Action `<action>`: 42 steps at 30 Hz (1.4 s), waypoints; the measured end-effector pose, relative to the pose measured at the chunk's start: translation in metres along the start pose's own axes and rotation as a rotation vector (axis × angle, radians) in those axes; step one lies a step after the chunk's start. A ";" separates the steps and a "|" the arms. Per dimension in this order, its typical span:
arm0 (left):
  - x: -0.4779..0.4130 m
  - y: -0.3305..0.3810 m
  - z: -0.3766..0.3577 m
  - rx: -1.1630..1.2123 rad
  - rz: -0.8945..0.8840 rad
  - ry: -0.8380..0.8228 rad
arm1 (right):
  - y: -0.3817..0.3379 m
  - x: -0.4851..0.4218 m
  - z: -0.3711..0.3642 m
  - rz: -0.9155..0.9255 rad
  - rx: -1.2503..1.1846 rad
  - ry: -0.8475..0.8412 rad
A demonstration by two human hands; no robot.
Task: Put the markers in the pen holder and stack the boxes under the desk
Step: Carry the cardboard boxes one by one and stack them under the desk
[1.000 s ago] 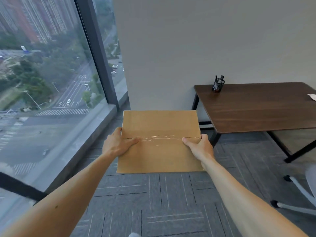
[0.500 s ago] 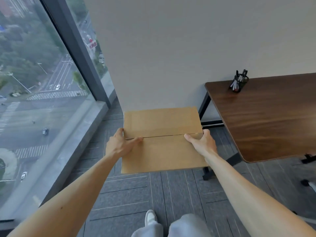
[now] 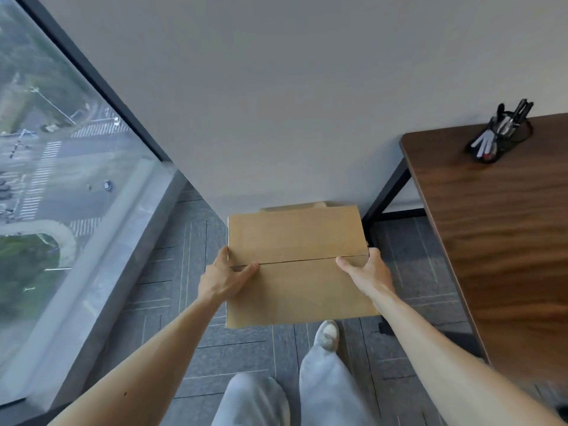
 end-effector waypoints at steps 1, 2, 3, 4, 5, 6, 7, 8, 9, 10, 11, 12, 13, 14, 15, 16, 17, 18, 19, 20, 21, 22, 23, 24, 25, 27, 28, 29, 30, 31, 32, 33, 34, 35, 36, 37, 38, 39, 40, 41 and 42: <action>-0.012 0.002 -0.008 0.000 0.011 -0.008 | 0.000 -0.015 -0.002 -0.007 0.003 -0.008; -0.025 0.004 -0.017 0.000 0.017 -0.015 | 0.002 -0.029 -0.004 -0.017 0.006 -0.013; -0.037 0.005 -0.025 0.002 0.026 -0.024 | 0.004 -0.043 -0.007 -0.027 0.014 -0.016; -0.049 0.008 -0.033 0.006 0.028 -0.032 | 0.006 -0.057 -0.011 -0.033 0.020 -0.020; -0.063 0.010 -0.041 0.013 0.030 -0.043 | 0.008 -0.071 -0.015 -0.038 0.022 -0.028; -0.077 0.011 -0.048 0.019 0.034 -0.053 | 0.010 -0.086 -0.020 -0.041 0.024 -0.037; -0.092 0.012 -0.055 0.024 0.041 -0.062 | 0.011 -0.102 -0.025 -0.045 0.028 -0.038; -0.107 0.011 -0.062 0.028 0.049 -0.067 | 0.012 -0.117 -0.032 -0.046 0.033 -0.037; -0.123 0.010 -0.069 0.032 0.054 -0.069 | 0.013 -0.131 -0.038 -0.047 0.038 -0.036; -0.138 0.011 -0.075 0.034 0.052 -0.072 | 0.014 -0.146 -0.044 -0.047 0.041 -0.031; -0.154 0.011 -0.082 0.033 0.045 -0.075 | 0.016 -0.160 -0.050 -0.049 0.045 -0.025; -0.169 0.012 -0.089 0.030 0.039 -0.079 | 0.018 -0.174 -0.055 -0.053 0.049 -0.019; -0.184 0.013 -0.095 0.028 0.036 -0.083 | 0.019 -0.188 -0.060 -0.056 0.049 -0.014; -0.198 0.014 -0.100 0.030 0.033 -0.087 | 0.020 -0.202 -0.065 -0.060 0.049 -0.007; -0.211 0.014 -0.105 0.038 0.029 -0.091 | 0.020 -0.213 -0.069 -0.062 0.051 -0.003; -0.222 0.014 -0.110 0.050 0.026 -0.097 | 0.019 -0.224 -0.073 -0.060 0.054 -0.002; -0.233 0.013 -0.115 0.063 0.025 -0.102 | 0.019 -0.235 -0.078 -0.060 0.057 -0.004; -0.242 0.013 -0.119 0.072 0.027 -0.104 | 0.018 -0.245 -0.081 -0.060 0.059 -0.004; -0.250 0.012 -0.122 0.080 0.026 -0.103 | 0.017 -0.253 -0.086 -0.057 0.061 -0.004; -0.258 0.011 -0.125 0.080 0.032 -0.103 | 0.017 -0.261 -0.090 -0.055 0.061 -0.005; -0.265 0.011 -0.127 0.077 0.029 -0.102 | 0.017 -0.268 -0.094 -0.055 0.061 -0.008; -0.271 0.011 -0.129 0.071 0.029 -0.102 | 0.018 -0.274 -0.097 -0.057 0.060 -0.010; -0.277 0.011 -0.131 0.070 0.026 -0.102 | 0.018 -0.279 -0.101 -0.059 0.061 -0.013; -0.281 0.012 -0.133 0.069 0.026 -0.103 | 0.018 -0.284 -0.103 -0.062 0.060 -0.014; -0.286 0.012 -0.134 0.070 0.023 -0.103 | 0.019 -0.288 -0.105 -0.067 0.058 -0.016; -0.295 0.014 -0.137 0.068 0.016 -0.108 | 0.020 -0.296 -0.108 -0.075 0.054 -0.012; -0.298 0.017 -0.138 0.070 0.013 -0.109 | 0.021 -0.301 -0.108 -0.077 0.054 -0.009; -0.302 0.019 -0.140 0.076 0.008 -0.106 | 0.021 -0.305 -0.109 -0.078 0.054 -0.007; -0.305 0.019 -0.141 0.078 0.011 -0.103 | 0.021 -0.309 -0.110 -0.078 0.052 -0.004; -0.309 0.021 -0.142 0.081 0.012 -0.098 | 0.021 -0.313 -0.112 -0.078 0.054 -0.005; -0.313 0.021 -0.143 0.081 0.017 -0.093 | 0.021 -0.317 -0.114 -0.078 0.055 -0.006; -0.317 0.021 -0.145 0.085 0.011 -0.084 | 0.021 -0.320 -0.116 -0.078 0.055 -0.006; -0.320 0.021 -0.146 0.085 0.014 -0.078 | 0.021 -0.324 -0.117 -0.075 0.052 -0.006; -0.324 0.020 -0.148 0.084 0.013 -0.073 | 0.021 -0.328 -0.119 -0.070 0.054 -0.004; -0.326 0.020 -0.150 0.081 0.013 -0.067 | 0.021 -0.332 -0.120 -0.065 0.060 -0.003; -0.329 0.018 -0.152 0.080 0.009 -0.055 | 0.021 -0.335 -0.121 -0.064 0.067 -0.002; -0.330 0.018 -0.153 0.074 0.003 -0.044 | 0.021 -0.338 -0.121 -0.058 0.070 0.000; -0.332 0.017 -0.154 0.071 -0.004 -0.031 | 0.021 -0.340 -0.122 -0.057 0.075 0.004; -0.332 0.016 -0.154 0.072 -0.004 -0.026 | 0.022 -0.341 -0.122 -0.050 0.079 0.006; -0.333 0.016 -0.155 0.080 -0.009 -0.025 | 0.023 -0.341 -0.123 -0.048 0.081 0.002; -0.332 0.016 -0.154 0.081 -0.003 -0.031 | 0.024 -0.342 -0.123 -0.042 0.092 -0.007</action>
Point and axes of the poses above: each hand's wrist, its own x-axis away from the middle knuckle, its own z-axis out of the back of the hand, y = z × x, the point moved 9 cm from there along -x, towards the middle knuckle, and after that the axes turned 1 degree about y, right-handed, at the moved point
